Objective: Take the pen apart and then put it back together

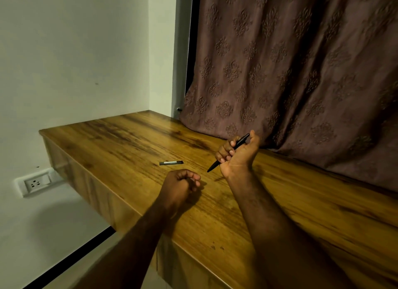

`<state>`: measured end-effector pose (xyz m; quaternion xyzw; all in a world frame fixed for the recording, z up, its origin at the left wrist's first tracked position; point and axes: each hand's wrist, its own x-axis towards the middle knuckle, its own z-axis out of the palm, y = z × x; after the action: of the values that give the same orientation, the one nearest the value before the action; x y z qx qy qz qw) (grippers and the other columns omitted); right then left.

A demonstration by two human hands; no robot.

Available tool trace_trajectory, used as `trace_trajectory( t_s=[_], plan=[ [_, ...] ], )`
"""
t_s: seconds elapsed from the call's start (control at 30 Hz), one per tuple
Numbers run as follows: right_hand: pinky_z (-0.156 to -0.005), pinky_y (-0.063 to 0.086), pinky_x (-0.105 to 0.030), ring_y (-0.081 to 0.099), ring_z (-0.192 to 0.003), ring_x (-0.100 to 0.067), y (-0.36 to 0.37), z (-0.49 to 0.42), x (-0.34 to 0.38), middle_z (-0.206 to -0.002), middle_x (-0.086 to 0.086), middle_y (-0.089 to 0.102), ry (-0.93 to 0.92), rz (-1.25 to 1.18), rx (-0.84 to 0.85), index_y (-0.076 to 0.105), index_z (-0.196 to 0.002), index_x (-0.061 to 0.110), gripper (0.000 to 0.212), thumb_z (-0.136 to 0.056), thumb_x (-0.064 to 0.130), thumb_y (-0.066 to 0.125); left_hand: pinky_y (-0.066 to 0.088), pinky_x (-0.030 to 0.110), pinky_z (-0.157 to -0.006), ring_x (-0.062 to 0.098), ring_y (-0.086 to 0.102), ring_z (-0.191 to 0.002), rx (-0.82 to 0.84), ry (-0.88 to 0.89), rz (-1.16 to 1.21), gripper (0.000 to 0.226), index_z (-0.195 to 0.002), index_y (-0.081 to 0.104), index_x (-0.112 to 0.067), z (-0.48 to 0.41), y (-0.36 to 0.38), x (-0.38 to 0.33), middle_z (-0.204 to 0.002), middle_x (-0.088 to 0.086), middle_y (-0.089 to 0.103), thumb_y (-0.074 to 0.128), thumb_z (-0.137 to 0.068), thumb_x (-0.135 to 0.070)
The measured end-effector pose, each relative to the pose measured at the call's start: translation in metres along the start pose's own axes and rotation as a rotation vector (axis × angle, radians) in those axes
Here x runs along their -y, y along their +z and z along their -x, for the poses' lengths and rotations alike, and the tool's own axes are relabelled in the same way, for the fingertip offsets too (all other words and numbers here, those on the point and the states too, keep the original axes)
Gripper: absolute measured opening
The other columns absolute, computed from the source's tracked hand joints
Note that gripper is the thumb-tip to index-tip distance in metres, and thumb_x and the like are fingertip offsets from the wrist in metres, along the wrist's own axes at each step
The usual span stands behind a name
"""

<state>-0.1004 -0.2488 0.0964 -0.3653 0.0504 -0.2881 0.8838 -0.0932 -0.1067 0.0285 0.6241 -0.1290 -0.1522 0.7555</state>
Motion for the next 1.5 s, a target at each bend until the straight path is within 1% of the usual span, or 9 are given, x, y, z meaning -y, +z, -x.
trace_trajectory(
  t_s=[0.1, 0.43, 0.57, 0.7, 0.8, 1.03, 1.2, 1.33, 1.5],
  plan=[
    [-0.042, 0.013, -0.017, 0.015, -0.032, -0.013, 0.0, 0.0, -0.002, -0.037, 0.003, 0.022, 0.007, 0.013, -0.003, 0.036, -0.052, 0.015, 0.053, -0.087, 0.055, 0.03, 0.038, 0.019, -0.045, 0.009, 0.05, -0.042, -0.022, -0.03, 0.018, 0.019, -0.085, 0.062, 0.004, -0.003, -0.001, 0.002, -0.063, 0.012, 0.06, 0.046, -0.085, 0.014],
    [-0.047, 0.008, -0.019, 0.01, -0.034, -0.012, 0.004, 0.003, 0.002, -0.037, 0.004, 0.017, 0.012, 0.006, -0.016, 0.032, -0.048, 0.017, 0.048, -0.085, 0.047, 0.03, 0.036, 0.021, -0.045, 0.017, 0.047, -0.046, -0.01, -0.069, 0.024, 0.025, -0.076, 0.064, 0.001, -0.009, -0.001, 0.009, -0.06, 0.015, 0.053, 0.045, -0.082, 0.015],
    [-0.046, 0.01, -0.02, 0.012, -0.033, -0.013, 0.007, 0.003, 0.009, -0.038, 0.004, 0.019, 0.012, -0.043, 0.003, 0.032, -0.05, 0.016, 0.051, -0.085, 0.052, 0.03, 0.041, 0.019, -0.041, 0.009, 0.051, -0.041, -0.129, -0.026, 0.027, 0.02, -0.087, 0.063, 0.003, -0.01, 0.003, 0.002, -0.059, 0.01, 0.056, 0.046, -0.084, 0.014],
    [-0.045, 0.012, -0.017, 0.013, -0.033, -0.013, 0.008, 0.001, 0.012, -0.037, 0.004, 0.02, 0.014, -0.056, 0.011, 0.033, -0.05, 0.015, 0.051, -0.085, 0.052, 0.029, 0.041, 0.015, -0.037, 0.007, 0.054, -0.038, -0.217, 0.037, 0.041, 0.026, -0.085, 0.061, 0.003, -0.008, 0.014, -0.001, -0.058, 0.01, 0.058, 0.039, -0.085, 0.015],
    [-0.045, 0.012, -0.016, 0.011, -0.034, -0.013, 0.009, -0.001, 0.013, -0.038, 0.004, 0.018, 0.007, -0.052, 0.007, 0.031, -0.05, 0.016, 0.047, -0.084, 0.049, 0.028, 0.039, 0.019, -0.04, 0.017, 0.049, -0.042, -0.173, -0.028, 0.148, 0.027, -0.081, 0.059, -0.002, -0.009, 0.015, 0.005, -0.055, 0.012, 0.058, 0.036, -0.084, 0.013],
    [-0.046, 0.011, -0.02, 0.011, -0.035, -0.014, 0.011, -0.004, 0.017, -0.039, 0.004, 0.018, -0.005, -0.066, 0.001, 0.031, -0.05, 0.016, 0.049, -0.082, 0.052, 0.029, 0.037, 0.016, -0.037, 0.012, 0.047, -0.044, -0.095, -0.042, 0.283, 0.029, -0.094, 0.056, 0.001, 0.001, 0.014, -0.003, -0.067, 0.014, 0.052, 0.032, -0.087, 0.016],
    [-0.046, 0.011, -0.02, 0.012, -0.036, -0.014, 0.01, -0.002, 0.017, -0.04, 0.004, 0.019, 0.003, -0.065, 0.021, 0.033, -0.05, 0.016, 0.052, -0.084, 0.056, 0.027, 0.038, 0.015, -0.036, 0.01, 0.048, -0.041, -0.1, -0.023, 0.22, 0.029, -0.094, 0.057, 0.005, 0.004, 0.015, -0.006, -0.065, 0.012, 0.052, 0.033, -0.086, 0.018],
    [-0.046, 0.011, -0.019, 0.011, -0.036, -0.014, 0.01, -0.001, 0.017, -0.039, 0.004, 0.019, 0.007, -0.037, 0.038, 0.032, -0.051, 0.016, 0.048, -0.083, 0.052, 0.028, 0.039, 0.017, -0.036, 0.013, 0.049, -0.046, -0.145, -0.017, 0.154, 0.027, -0.091, 0.059, 0.005, 0.003, 0.016, -0.004, -0.065, 0.014, 0.058, 0.035, -0.086, 0.016],
    [-0.044, 0.013, -0.019, 0.011, -0.037, -0.014, 0.012, 0.0, 0.019, -0.039, 0.004, 0.019, -0.01, -0.039, 0.01, 0.033, -0.051, 0.015, 0.05, -0.083, 0.054, 0.029, 0.038, 0.018, -0.038, 0.015, 0.048, -0.049, -0.121, -0.065, 0.233, 0.03, -0.087, 0.06, -0.001, -0.005, 0.014, 0.005, -0.065, 0.014, 0.059, 0.033, -0.087, 0.013]
  ],
)
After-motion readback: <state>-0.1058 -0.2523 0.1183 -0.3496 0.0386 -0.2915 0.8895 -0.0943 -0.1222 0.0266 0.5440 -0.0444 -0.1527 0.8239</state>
